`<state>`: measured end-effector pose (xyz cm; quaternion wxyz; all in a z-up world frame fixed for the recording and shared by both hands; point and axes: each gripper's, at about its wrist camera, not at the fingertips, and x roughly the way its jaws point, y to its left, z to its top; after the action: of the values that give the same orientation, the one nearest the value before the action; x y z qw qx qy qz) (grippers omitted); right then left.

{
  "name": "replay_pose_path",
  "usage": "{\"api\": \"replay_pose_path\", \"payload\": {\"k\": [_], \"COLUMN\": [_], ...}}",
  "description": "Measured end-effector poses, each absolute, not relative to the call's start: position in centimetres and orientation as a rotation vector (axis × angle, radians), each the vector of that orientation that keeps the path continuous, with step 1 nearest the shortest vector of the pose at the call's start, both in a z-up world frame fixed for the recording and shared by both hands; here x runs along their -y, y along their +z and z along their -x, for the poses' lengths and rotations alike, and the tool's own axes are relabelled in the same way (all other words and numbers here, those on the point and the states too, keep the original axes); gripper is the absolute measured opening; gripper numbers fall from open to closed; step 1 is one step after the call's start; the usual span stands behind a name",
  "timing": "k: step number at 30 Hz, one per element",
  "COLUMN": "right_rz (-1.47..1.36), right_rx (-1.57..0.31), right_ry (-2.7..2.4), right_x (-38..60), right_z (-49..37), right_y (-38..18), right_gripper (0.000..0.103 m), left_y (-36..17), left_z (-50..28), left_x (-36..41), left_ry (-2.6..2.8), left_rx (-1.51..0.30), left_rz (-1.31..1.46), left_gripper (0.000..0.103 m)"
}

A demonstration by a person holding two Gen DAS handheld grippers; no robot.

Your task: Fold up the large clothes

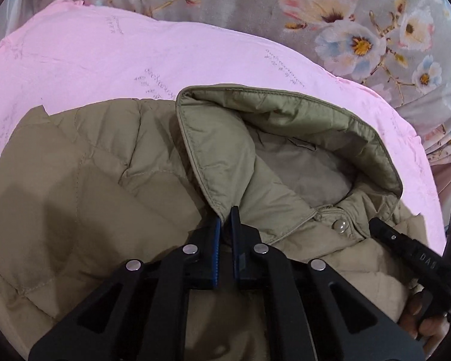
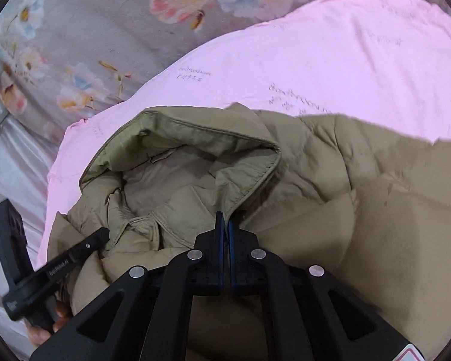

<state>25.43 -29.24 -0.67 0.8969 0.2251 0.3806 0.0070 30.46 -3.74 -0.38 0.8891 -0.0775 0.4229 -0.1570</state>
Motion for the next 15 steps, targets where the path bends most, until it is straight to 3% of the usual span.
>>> {"api": "replay_pose_path", "payload": {"k": [12, 15], "right_rz": [-0.435, -0.430], "right_rx": [-0.799, -0.784], "right_ry": [-0.026, -0.053], "right_x": [28.9, 28.9], "right_z": [-24.8, -23.1], "right_y": [-1.3, -0.1], "right_gripper": [0.001, 0.012], "left_y": [-0.8, 0.2], "left_z": [-29.8, -28.8], "left_x": [4.0, 2.4], "left_ry": [-0.300, -0.310], "left_rx": [-0.820, -0.805], "left_rz": [0.109, 0.139], "left_gripper": [0.009, 0.010]}}
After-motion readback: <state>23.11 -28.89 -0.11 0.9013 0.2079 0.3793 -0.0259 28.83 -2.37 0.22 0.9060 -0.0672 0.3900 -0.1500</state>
